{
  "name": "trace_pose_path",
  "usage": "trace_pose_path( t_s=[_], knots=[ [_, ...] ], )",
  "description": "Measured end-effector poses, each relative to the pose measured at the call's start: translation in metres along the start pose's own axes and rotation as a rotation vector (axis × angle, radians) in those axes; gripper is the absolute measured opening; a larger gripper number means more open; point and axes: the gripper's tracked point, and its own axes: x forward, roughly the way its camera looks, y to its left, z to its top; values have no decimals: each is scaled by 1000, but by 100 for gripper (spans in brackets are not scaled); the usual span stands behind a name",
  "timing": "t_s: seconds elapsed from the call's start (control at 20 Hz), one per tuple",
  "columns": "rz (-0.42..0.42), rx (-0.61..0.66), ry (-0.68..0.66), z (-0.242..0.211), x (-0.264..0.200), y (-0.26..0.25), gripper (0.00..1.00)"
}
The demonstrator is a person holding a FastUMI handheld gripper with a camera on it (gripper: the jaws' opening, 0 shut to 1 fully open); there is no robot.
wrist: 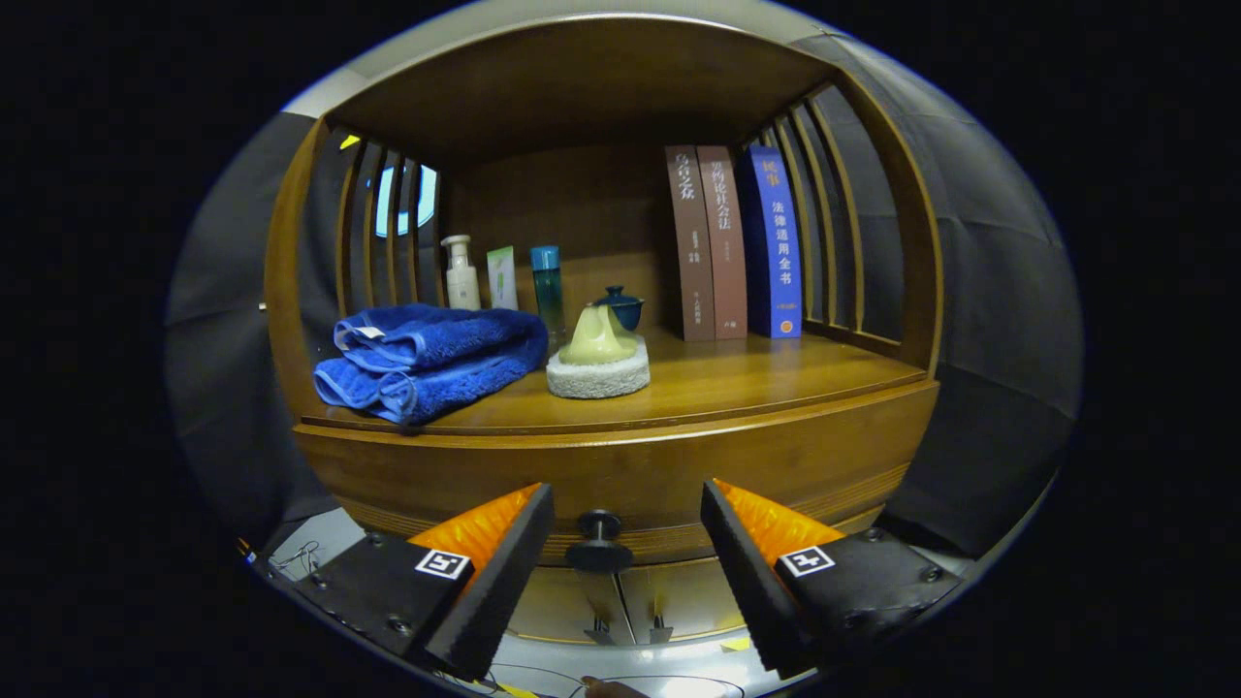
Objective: Pull open the drawer, take out the items inside it, and place them on the countertop above the cabinet.
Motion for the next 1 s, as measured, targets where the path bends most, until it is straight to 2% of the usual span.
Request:
trace_pose_path(
  t_s=[0.3, 0.5, 0.65, 0.8, 1.0],
  knots=[
    [45, 5, -56, 41, -78, 5, 99],
    [93, 3, -143, 109, -134, 14, 99],
    [75, -16, -212, 164, -173, 9, 99],
    [103, -37, -254, 206, -207, 19, 98],
    [134, -40, -263, 222, -232, 23, 98]
  ],
)
